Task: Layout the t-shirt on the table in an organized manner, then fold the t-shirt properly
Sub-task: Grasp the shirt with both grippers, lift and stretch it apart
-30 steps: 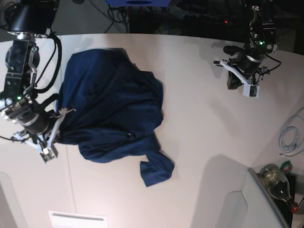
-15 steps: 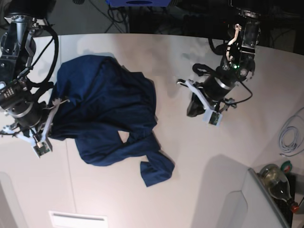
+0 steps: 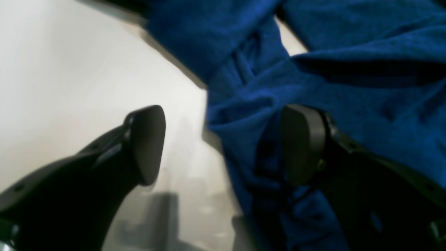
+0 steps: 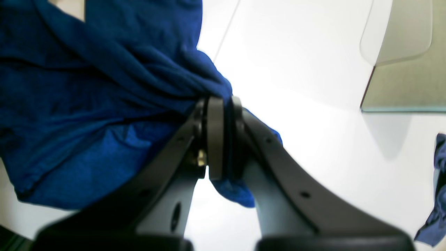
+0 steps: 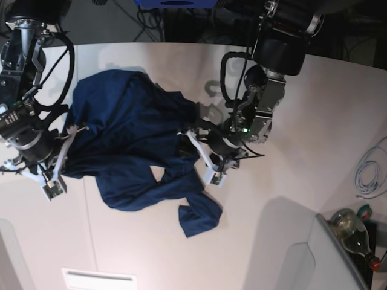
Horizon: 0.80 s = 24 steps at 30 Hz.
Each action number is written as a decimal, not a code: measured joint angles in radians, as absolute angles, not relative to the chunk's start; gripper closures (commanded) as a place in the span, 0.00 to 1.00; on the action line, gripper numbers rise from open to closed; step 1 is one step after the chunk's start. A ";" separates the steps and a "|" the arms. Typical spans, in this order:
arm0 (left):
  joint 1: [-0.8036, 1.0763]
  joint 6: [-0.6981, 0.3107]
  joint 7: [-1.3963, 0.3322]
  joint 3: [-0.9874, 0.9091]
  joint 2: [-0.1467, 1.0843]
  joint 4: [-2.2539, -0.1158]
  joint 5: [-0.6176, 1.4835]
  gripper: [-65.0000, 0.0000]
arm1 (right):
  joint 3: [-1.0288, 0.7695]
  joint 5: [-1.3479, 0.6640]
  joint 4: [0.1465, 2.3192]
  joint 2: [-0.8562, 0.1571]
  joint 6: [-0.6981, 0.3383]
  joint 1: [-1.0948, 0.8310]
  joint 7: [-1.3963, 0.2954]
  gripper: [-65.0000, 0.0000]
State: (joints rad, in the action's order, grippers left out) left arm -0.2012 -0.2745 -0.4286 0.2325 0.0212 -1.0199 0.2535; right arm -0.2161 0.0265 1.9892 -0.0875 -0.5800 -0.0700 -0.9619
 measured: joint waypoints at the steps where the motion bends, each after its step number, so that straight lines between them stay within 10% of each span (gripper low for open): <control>1: -0.220 -0.274 -0.430 0.234 0.005 -0.983 0.256 0.25 | -0.216 0.027 1.989 -0.088 -0.580 -0.070 -0.962 1.00; 4: -0.280 -0.270 -0.403 0.234 -0.029 -0.878 0.255 0.42 | -0.216 0.027 1.989 -0.088 -0.580 -0.082 -0.962 1.00; 8: -0.292 -0.270 -0.351 0.233 -0.044 -0.841 0.255 1.00 | -0.216 0.027 1.989 -0.088 -0.580 -0.082 -0.962 1.00; 18: -0.167 -0.273 -0.504 0.221 0.114 -1.367 0.265 1.00 | -0.294 0.014 1.975 -0.084 -0.584 -0.062 -0.950 1.00; 24: -0.070 -0.084 -0.538 0.218 0.187 -1.706 0.265 1.00 | -0.268 0.026 1.975 -0.005 -0.583 -0.048 -0.960 1.00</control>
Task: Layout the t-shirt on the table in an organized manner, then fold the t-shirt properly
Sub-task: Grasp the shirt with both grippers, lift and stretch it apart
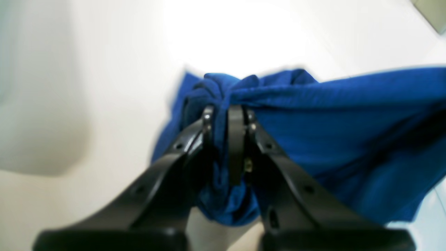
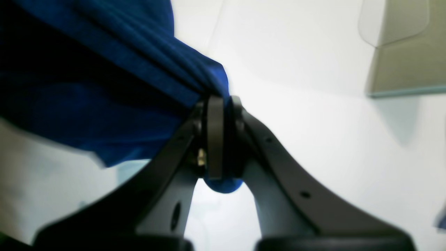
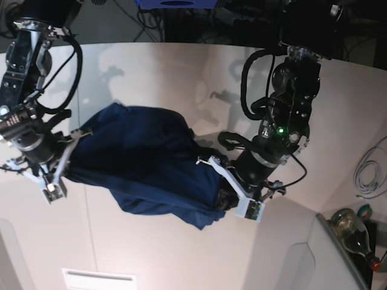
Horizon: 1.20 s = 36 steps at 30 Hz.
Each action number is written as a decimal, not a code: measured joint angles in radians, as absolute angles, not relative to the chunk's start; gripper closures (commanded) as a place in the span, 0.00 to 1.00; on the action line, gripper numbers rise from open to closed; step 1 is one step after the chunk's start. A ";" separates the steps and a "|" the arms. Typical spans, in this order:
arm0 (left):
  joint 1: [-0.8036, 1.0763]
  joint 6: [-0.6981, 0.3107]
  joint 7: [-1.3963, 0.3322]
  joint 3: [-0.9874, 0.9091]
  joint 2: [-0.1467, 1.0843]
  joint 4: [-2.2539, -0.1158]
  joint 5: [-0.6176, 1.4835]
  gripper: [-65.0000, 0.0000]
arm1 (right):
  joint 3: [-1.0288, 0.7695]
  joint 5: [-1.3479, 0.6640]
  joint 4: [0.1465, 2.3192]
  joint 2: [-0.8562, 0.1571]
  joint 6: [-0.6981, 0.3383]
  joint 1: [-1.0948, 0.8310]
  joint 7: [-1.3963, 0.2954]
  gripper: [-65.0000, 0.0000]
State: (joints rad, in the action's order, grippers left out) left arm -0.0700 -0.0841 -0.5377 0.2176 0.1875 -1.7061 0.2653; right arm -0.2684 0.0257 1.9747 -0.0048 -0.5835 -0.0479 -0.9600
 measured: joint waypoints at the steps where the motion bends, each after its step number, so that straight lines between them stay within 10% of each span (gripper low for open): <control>1: -0.055 -0.071 -0.539 0.200 0.191 -1.745 0.263 1.00 | -0.264 0.002 1.975 0.003 -0.584 -0.045 -0.950 1.00; 13: 0.077 0.001 -0.546 0.113 0.191 -1.959 0.265 1.00 | -0.273 0.009 2.008 -0.002 -0.681 -0.037 -0.949 1.00; 36: -0.160 0.003 -0.422 0.112 0.027 -1.448 0.262 1.00 | -0.269 0.023 2.002 -0.020 -0.693 -0.039 -0.947 1.00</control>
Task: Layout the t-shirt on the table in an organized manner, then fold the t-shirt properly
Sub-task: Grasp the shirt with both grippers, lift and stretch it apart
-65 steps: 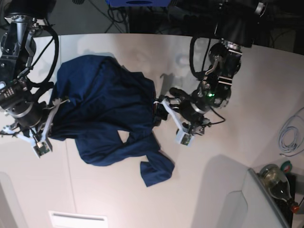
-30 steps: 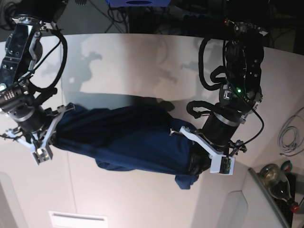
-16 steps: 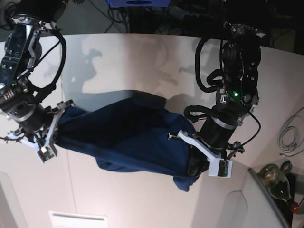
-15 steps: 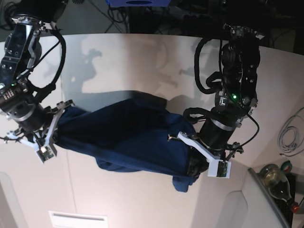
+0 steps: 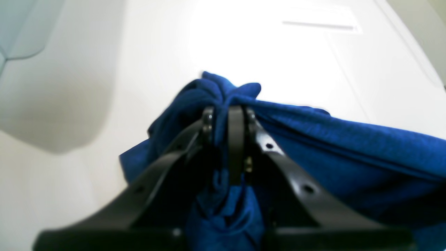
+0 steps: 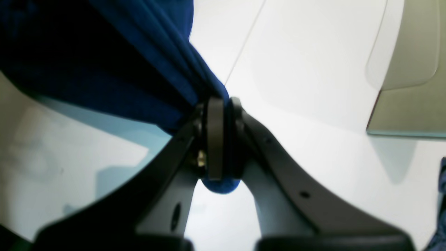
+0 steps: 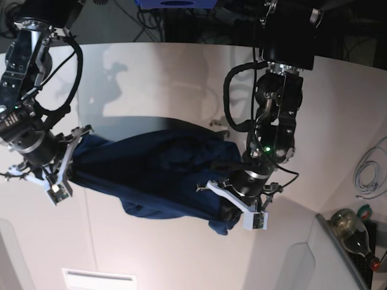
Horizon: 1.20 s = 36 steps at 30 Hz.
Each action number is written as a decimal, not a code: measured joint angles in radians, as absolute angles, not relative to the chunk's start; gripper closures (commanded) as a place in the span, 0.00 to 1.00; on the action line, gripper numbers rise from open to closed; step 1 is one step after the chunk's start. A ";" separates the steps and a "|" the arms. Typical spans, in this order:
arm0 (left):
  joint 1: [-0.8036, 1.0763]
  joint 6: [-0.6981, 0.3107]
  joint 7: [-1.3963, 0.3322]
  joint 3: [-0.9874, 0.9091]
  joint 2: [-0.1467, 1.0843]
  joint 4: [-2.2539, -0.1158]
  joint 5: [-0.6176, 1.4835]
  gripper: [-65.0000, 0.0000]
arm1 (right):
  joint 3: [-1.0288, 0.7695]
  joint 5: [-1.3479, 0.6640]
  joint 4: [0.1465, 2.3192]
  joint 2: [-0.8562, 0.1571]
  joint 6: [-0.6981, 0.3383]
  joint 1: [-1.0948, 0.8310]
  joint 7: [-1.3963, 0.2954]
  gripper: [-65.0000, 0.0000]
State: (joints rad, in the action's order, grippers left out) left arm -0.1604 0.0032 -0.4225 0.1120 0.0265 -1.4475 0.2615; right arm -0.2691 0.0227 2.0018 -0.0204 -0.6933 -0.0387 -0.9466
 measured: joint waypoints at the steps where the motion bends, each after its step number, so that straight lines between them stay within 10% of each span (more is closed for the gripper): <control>1: -0.174 0.004 -0.421 0.112 0.018 -1.414 0.263 1.00 | -0.268 0.022 2.001 -0.031 -0.693 -0.039 -0.946 1.00; 3: -0.200 0.000 -0.421 0.113 0.006 -1.358 0.266 0.94 | -0.268 0.022 1.987 -0.043 -0.693 -0.038 -0.945 1.00; 11: -0.303 0.015 -0.270 0.098 -0.027 -1.200 0.263 0.00 | -0.268 0.031 1.880 -0.063 -0.693 -0.006 -0.955 1.00; 24: -0.148 0.017 -0.215 0.151 -0.007 -1.158 0.261 0.00 | -0.278 0.033 1.701 -0.083 -0.681 0.118 -0.950 1.00; 36: 0.003 0.004 -0.188 0.289 0.171 -1.136 0.260 0.00 | -0.311 0.019 1.560 -0.118 -0.405 0.118 -0.820 1.00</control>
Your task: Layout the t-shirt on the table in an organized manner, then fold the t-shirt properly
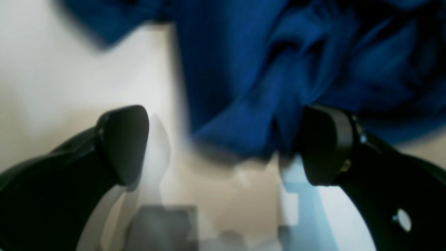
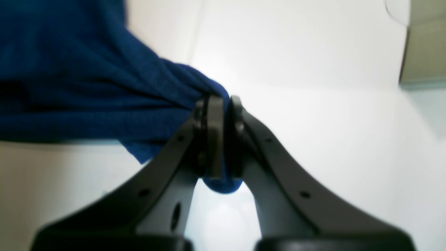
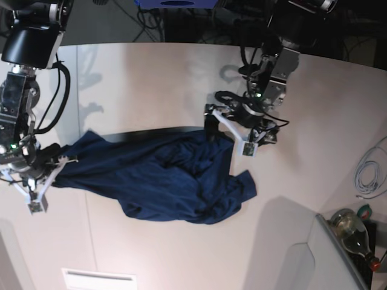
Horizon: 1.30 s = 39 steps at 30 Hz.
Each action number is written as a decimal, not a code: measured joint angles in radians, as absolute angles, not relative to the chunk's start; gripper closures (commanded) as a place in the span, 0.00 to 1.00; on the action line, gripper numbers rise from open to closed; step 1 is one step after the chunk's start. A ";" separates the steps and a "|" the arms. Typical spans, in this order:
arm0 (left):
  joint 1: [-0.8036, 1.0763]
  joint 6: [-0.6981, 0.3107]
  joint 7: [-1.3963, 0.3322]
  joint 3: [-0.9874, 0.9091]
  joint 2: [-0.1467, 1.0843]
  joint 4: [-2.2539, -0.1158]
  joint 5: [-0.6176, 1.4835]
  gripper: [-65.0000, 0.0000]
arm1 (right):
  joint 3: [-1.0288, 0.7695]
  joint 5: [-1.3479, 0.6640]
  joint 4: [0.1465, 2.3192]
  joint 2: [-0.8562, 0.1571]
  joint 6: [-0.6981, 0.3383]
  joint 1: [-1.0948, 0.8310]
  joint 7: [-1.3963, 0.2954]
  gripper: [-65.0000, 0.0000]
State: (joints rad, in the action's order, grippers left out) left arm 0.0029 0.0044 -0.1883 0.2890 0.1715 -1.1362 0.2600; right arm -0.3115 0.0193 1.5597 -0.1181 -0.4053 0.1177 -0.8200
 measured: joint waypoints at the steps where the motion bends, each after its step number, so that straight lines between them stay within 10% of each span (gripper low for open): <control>1: 0.018 0.019 -0.195 0.289 0.187 -1.155 0.263 0.00 | -0.339 0.019 1.555 -0.112 -0.379 0.117 -0.822 1.00; 7: 0.137 0.015 -0.215 0.290 0.228 -1.295 0.264 0.00 | -0.416 0.031 1.561 -0.073 -0.338 0.088 -0.817 0.94; 14: 0.260 0.016 -0.210 0.057 0.234 -1.407 0.262 0.00 | -0.314 0.034 1.817 -0.074 -0.340 -0.066 -0.827 0.28; 19: 0.295 0.004 -0.212 -0.059 0.229 -1.402 0.266 0.00 | -0.078 0.021 1.854 -0.071 -0.596 -0.112 -0.824 0.39; 25: 0.330 -0.068 -0.213 -0.125 0.237 -1.405 0.266 0.00 | 0.170 0.039 1.736 -0.039 -0.601 -0.073 -0.791 0.46; 27: 0.334 -0.103 -0.213 -0.153 0.223 -1.405 0.268 0.29 | 0.274 0.041 1.660 -0.027 -0.596 -0.049 -0.730 0.46; 30: 0.353 -0.101 -0.210 -0.186 0.226 -1.407 0.268 0.98 | 0.409 0.020 1.538 -0.010 -0.576 -0.009 -0.666 0.46; 39: 0.396 -0.102 -0.213 -0.245 0.215 -1.413 0.265 1.00 | 0.524 0.026 1.288 -0.010 -0.275 0.106 -0.523 0.46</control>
State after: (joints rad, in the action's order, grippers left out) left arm 0.3962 -0.1017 -0.2134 -0.2451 0.2153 -1.4128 0.2653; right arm 0.5240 0.0261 1.2881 -0.0105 -0.2752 0.1059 -0.5228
